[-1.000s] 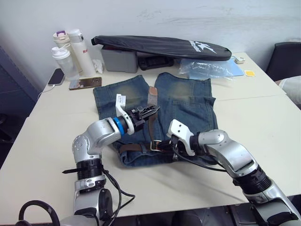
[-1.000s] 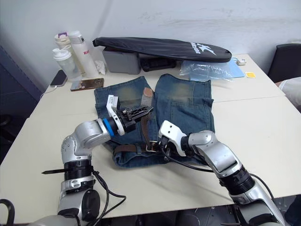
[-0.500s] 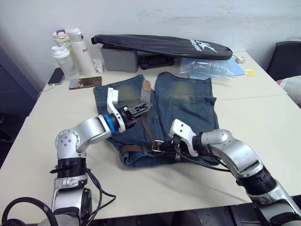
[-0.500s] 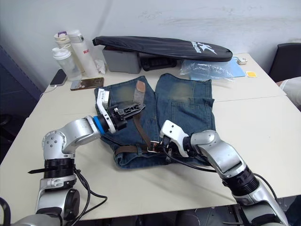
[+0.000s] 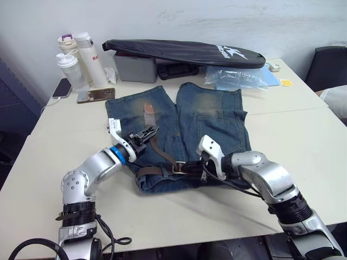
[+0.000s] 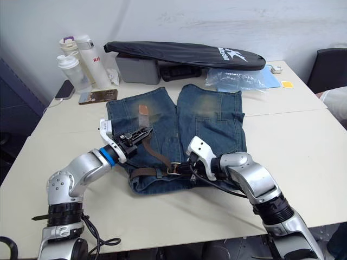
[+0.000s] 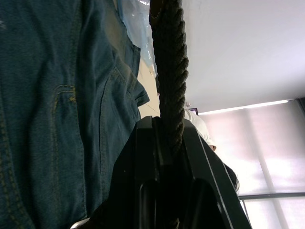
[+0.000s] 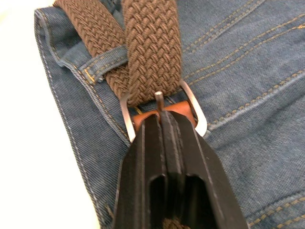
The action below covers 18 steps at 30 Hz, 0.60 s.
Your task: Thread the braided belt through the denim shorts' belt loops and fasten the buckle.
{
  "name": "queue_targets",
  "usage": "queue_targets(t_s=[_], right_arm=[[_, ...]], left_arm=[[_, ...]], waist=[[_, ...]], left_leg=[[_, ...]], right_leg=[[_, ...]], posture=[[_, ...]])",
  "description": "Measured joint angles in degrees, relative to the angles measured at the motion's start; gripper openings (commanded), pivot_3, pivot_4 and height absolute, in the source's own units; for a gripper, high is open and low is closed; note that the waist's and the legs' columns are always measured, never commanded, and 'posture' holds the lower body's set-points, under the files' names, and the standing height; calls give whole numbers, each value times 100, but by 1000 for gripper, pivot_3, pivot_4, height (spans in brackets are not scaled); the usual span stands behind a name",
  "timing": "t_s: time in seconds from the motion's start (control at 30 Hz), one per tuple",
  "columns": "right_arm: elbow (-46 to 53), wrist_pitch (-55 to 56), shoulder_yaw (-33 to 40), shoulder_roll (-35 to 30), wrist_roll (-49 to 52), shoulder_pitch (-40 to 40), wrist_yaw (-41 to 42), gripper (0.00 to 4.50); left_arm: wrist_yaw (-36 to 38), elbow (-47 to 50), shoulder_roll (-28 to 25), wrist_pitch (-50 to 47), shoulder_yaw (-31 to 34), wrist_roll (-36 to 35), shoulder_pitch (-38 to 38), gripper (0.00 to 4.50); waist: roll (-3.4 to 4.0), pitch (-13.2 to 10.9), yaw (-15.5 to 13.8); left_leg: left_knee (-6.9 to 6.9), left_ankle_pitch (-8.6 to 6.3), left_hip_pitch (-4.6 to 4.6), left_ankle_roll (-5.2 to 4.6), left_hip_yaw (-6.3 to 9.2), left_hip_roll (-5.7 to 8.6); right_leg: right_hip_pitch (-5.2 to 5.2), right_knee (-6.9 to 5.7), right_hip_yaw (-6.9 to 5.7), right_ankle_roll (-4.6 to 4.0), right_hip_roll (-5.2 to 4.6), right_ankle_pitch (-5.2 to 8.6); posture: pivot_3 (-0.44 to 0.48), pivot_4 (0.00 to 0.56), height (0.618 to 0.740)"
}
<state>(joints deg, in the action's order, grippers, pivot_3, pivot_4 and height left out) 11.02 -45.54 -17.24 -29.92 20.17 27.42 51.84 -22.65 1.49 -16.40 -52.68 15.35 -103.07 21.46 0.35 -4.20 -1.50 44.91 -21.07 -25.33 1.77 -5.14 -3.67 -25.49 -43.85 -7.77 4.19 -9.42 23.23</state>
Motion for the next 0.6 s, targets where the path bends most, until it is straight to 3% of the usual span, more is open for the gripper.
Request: queue_targets(t_s=[0.6], right_arm=[[-673, 675, -102, 283, -169, 380, 538, 44]], left_arm=[[-75, 65, -176, 285, 47, -110, -209, 0]], waist=[[5, -5, 11]], left_leg=[[-2, -9, 6, -12, 2, -2]], right_leg=[[-5, 7, -3, 0, 2, 0]], posture=[[0, 150, 622]])
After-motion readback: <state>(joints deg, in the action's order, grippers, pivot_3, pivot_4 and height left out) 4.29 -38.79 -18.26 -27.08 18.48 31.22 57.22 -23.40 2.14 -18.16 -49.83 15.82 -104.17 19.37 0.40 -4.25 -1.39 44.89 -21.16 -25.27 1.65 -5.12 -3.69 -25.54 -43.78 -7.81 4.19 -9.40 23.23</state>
